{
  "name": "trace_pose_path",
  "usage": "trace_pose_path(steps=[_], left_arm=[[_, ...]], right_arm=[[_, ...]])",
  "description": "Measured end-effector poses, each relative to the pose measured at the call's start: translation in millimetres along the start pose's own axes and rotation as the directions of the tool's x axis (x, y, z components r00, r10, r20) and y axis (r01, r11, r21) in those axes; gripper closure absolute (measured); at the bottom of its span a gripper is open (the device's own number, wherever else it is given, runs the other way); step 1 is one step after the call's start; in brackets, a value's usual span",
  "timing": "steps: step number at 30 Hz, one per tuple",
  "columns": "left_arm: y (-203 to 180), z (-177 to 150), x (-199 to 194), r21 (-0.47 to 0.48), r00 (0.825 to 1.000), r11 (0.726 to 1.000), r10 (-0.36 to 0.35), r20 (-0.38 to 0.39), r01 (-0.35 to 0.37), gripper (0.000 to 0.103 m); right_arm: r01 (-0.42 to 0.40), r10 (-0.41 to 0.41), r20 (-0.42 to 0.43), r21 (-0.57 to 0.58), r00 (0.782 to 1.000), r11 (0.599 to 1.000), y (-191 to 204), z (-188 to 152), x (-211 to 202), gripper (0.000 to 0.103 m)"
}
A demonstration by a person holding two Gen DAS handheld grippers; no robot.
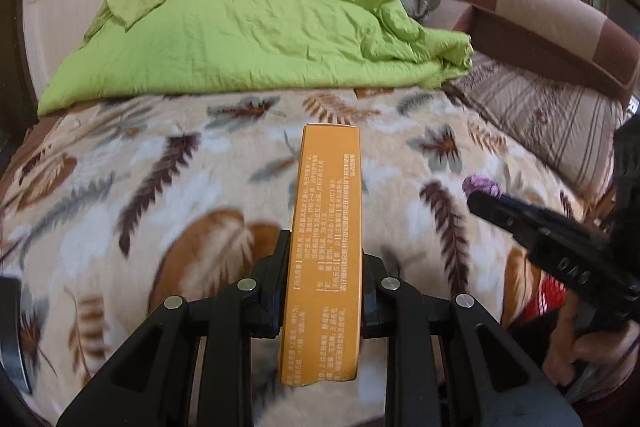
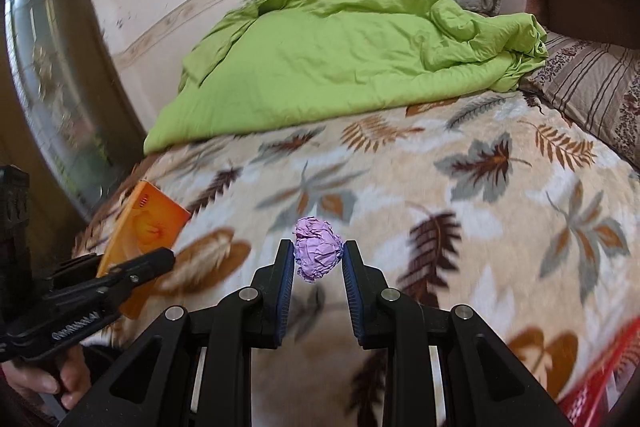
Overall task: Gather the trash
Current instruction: 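Lift the orange packet with the left gripper while the right holds the wrapper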
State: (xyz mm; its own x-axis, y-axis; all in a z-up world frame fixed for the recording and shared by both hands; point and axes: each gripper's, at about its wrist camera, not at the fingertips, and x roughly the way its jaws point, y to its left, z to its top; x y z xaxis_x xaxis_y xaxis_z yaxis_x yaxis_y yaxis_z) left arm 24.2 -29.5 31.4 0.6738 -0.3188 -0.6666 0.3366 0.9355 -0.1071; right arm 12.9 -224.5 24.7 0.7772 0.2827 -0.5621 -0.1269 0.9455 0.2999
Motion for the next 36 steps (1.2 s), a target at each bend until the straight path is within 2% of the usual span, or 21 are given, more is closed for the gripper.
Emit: trace_pose_path(steps=[2,4,13,26,33,36], left_arm=[[0,-14,3,-0.015,1.0,1.0,-0.006,-0.012,0.006,0.079],[0,-23,9,-0.007,1.0,1.0,0.023,-0.016,-0.023,0.079],[16,-31,27,-0.002,0.997,0.997,0.08,0.007,-0.08,0.079],[33,-33,42,-0.06,0.998,0.997,0.052,-0.029,-0.053,0.079],[34,-32,41,-0.063,0.998,0.997,0.052,-0.027,-0.054,0.079],[32,-33,41,-0.066,0.998,0.997,0.05,-0.024,-0.051,0.079]], right_arm=[[0.002,-0.002,-0.016,-0.003,1.0,1.0,1,-8,-3,0.077],[0.012,-0.012,-0.016,-0.017,1.0,1.0,4,-11,-4,0.077],[0.029,-0.033,-0.047,-0.066,0.998,0.997,21,-13,20,0.077],[0.02,-0.025,-0.075,-0.066,0.997,0.998,33,-12,43,0.077],[0.018,-0.019,-0.048,-0.033,0.999,0.999,27,-8,34,0.077],[0.038,-0.04,-0.021,-0.052,0.999,0.998,28,-4,23,0.077]])
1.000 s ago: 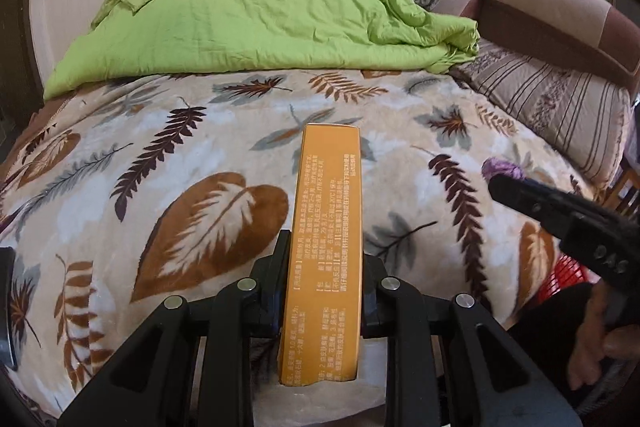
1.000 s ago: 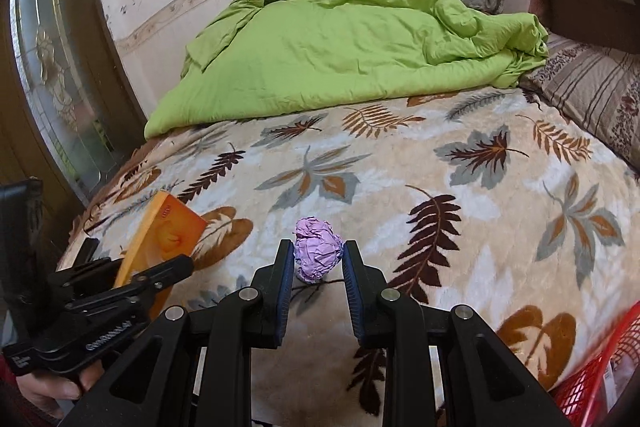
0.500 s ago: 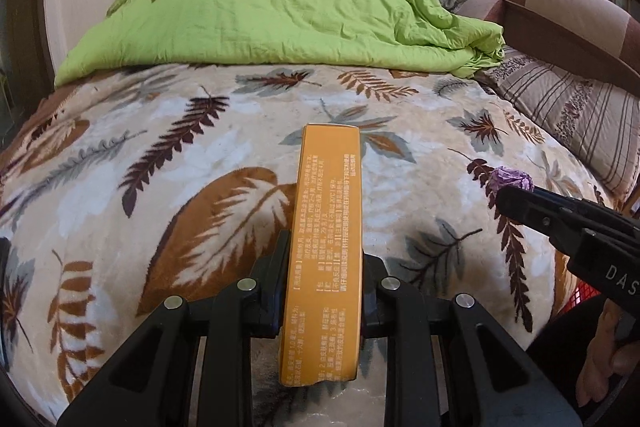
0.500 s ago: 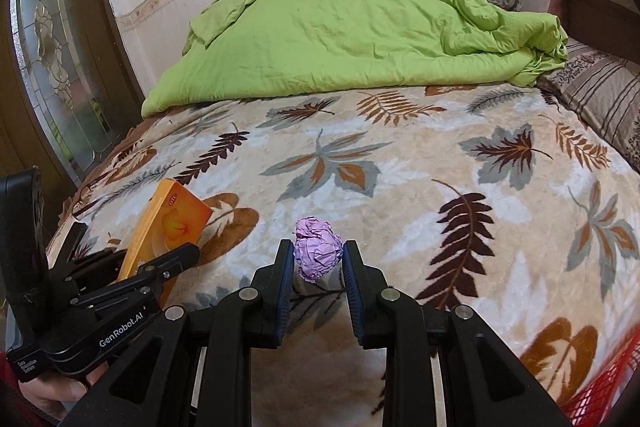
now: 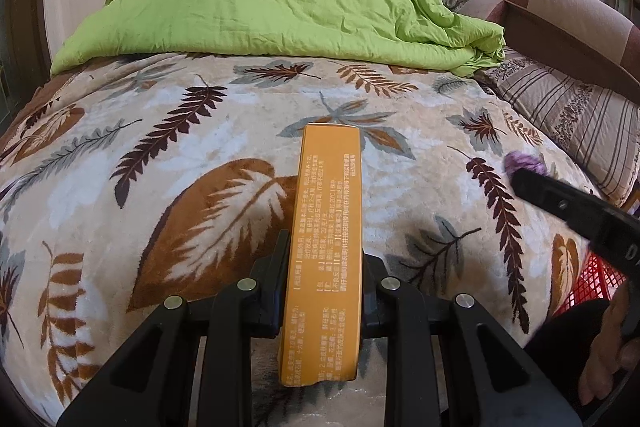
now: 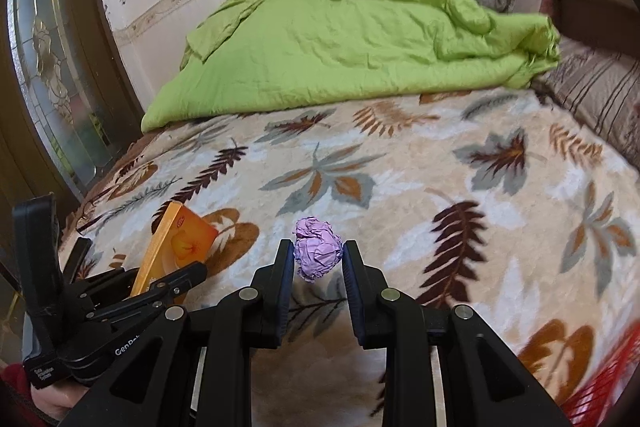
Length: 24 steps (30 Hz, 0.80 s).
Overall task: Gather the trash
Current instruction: 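Lift the orange packet with the left gripper while the right holds the wrapper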
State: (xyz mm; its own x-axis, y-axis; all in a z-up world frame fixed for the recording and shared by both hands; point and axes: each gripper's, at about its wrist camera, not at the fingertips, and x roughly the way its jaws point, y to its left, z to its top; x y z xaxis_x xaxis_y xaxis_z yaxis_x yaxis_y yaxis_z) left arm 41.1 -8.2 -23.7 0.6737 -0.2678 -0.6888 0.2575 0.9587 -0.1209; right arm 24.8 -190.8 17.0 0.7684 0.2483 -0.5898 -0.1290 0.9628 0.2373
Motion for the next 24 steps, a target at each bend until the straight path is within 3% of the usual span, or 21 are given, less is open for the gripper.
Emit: trace_pose_path(steps=[9,24], left_arm=[[-3,0,-3,0.006,1.0,1.0,-0.008,0.007,0.008,0.079],[-7,-1,-5,0.016,1.0,1.0,-0.004,0.009,0.004,0.079]], right_arm=[[0.001,-0.002,0.02,0.085,1.0,0.996,-24,5,-21,0.077],[-0.005,0.006,-0.016,0.054,1.0,0.999,-17,2,-8,0.077]])
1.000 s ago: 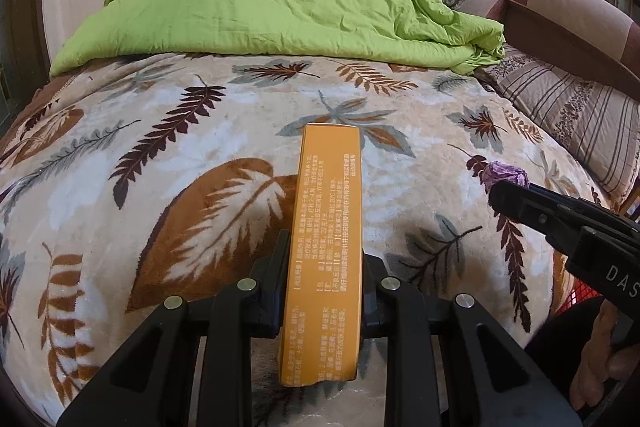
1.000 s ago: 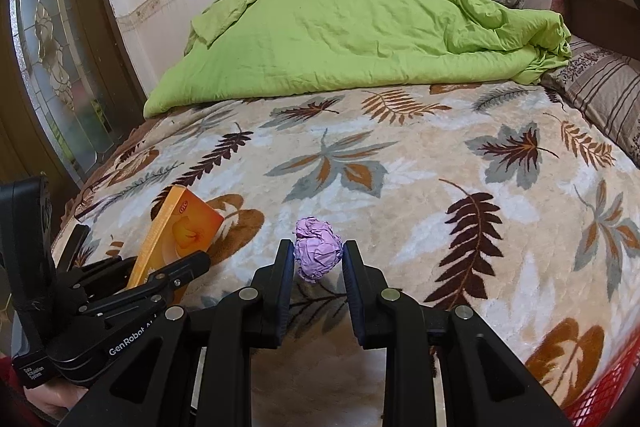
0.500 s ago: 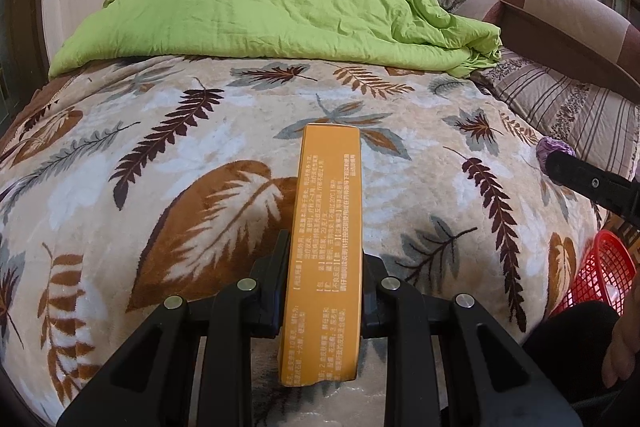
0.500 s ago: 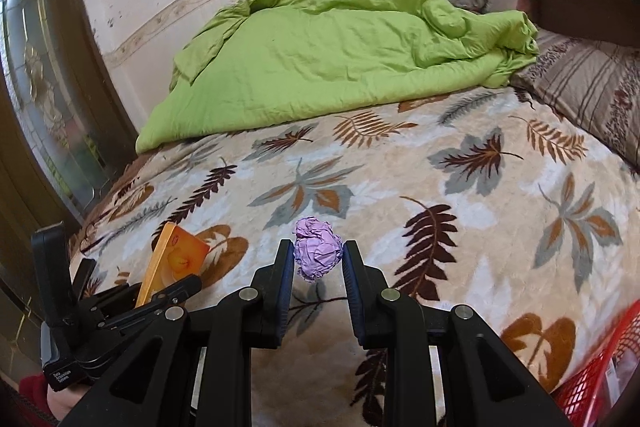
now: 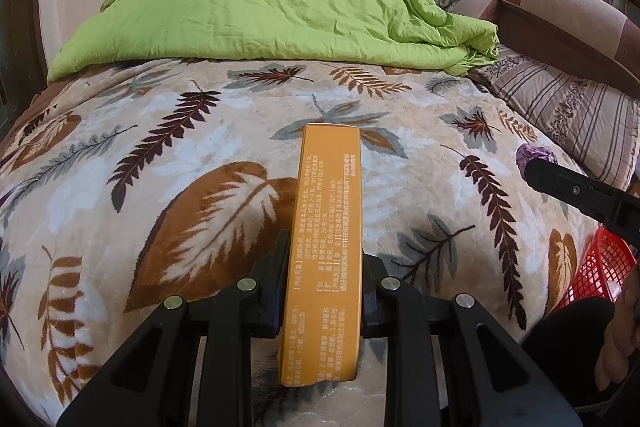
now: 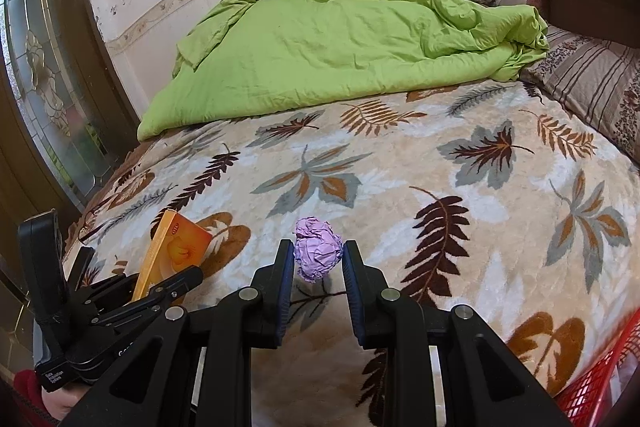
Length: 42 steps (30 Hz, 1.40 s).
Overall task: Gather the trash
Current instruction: 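Lift the orange packet with the left gripper while the right holds the wrapper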
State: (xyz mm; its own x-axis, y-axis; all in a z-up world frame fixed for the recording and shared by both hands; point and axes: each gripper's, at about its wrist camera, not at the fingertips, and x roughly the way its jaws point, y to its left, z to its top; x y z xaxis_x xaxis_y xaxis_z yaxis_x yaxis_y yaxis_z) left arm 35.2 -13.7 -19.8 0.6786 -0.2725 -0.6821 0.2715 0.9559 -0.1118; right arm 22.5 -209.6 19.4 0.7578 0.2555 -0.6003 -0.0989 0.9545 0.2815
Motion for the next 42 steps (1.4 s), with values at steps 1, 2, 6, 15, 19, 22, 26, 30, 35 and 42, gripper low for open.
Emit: trace_pose_path(steps=[1,2,6,15,19,22,26,30,35,42], left_arm=[[-1.4,0.2,0.1,0.002,1.0,1.0,0.001,0.0,-0.001,0.079],[-1.5,0.0,0.0,0.001,1.0,1.0,0.002,0.0,-0.002,0.079],[-2.1,0.0,-0.1,0.0,1.0,1.0,0.001,0.001,-0.001,0.079],[-1.0,-0.1,-0.6,-0.001,1.0,1.0,0.0,0.002,0.0,0.079],[-2.2,0.3,-0.8,-0.001,1.0,1.0,0.0,0.003,0.0,0.079],[-2.8,0.5,-0.9,-0.001,1.0,1.0,-0.002,0.003,0.002,0.079],[-3.0,1.2,-2.2,0.0,1.0,1.0,-0.004,0.005,0.004,0.079],[-4.3,1.3,-2.0,-0.002,1.0,1.0,-0.005,0.005,0.005,0.079],[-2.8,0.5,-2.3,0.0,1.0,1.0,-0.003,0.006,0.003,0.079],[-3.4,0.1,-2.3,0.0,1.0,1.0,-0.004,0.006,0.004,0.079]], right_arm=[[0.0,0.0,0.0,0.001,1.0,1.0,0.2,-0.1,0.0,0.077],[0.0,0.0,0.001,0.0,1.0,1.0,0.2,-0.1,-0.1,0.077],[0.001,-0.001,0.001,-0.001,1.0,1.0,-0.3,-0.1,-0.2,0.077],[0.001,-0.001,0.0,-0.002,1.0,1.0,-0.3,-0.3,0.2,0.077],[0.0,0.0,0.0,-0.001,1.0,1.0,-0.3,-0.4,0.2,0.077],[0.0,0.0,0.001,-0.001,1.0,1.0,-0.4,-0.4,0.1,0.077],[-0.001,0.001,0.001,-0.001,1.0,1.0,-0.6,-0.4,0.3,0.077],[0.0,0.0,0.001,-0.001,1.0,1.0,-0.7,-0.4,0.2,0.077],[-0.001,0.001,0.001,-0.001,1.0,1.0,-0.8,-0.4,0.2,0.077],[0.0,0.0,0.001,-0.001,1.0,1.0,-0.8,-0.4,0.0,0.077]])
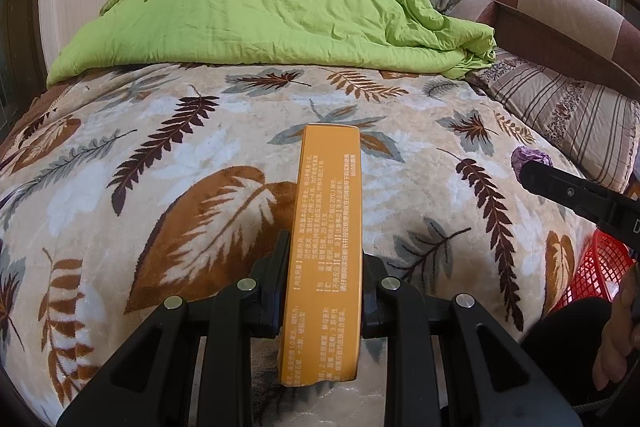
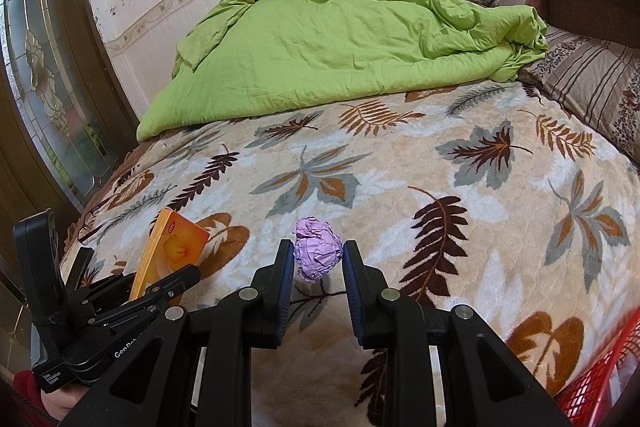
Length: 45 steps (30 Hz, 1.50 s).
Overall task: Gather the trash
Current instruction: 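Lift the orange packet with the left gripper while the right holds the wrapper, then carry packet and wrapper to the red basket and open both grippers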
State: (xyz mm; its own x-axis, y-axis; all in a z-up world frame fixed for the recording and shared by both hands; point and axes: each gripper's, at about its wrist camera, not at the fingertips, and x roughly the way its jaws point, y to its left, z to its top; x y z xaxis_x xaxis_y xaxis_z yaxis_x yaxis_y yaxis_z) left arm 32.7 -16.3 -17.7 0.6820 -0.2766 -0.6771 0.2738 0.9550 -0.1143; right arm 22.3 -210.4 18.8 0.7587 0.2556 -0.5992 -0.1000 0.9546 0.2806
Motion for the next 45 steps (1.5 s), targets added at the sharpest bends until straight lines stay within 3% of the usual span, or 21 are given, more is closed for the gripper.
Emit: trace_pose_path(steps=[20,33,40,45], left_arm=[[-12,4,-11,0.022,1.0,1.0,-0.009,0.012,0.009,0.079],[-49,14,-47,0.094,0.99,0.986,-0.138,0.027,0.135,0.079],[-111,18,-60,0.201,0.964,0.944,-0.264,-0.014,0.261,0.079],[-173,22,-63,0.264,0.915,0.876,-0.393,-0.092,0.403,0.079]], right_arm=[[-0.002,0.002,0.014,0.025,1.0,1.0,-4,1,-13,0.077],[0.041,-0.044,0.058,0.058,0.997,0.998,-31,-18,-86,0.077],[0.11,-0.121,0.053,0.176,0.991,0.978,-86,-43,-130,0.077],[0.204,-0.236,0.073,0.305,0.969,0.93,-145,-62,-181,0.077]])
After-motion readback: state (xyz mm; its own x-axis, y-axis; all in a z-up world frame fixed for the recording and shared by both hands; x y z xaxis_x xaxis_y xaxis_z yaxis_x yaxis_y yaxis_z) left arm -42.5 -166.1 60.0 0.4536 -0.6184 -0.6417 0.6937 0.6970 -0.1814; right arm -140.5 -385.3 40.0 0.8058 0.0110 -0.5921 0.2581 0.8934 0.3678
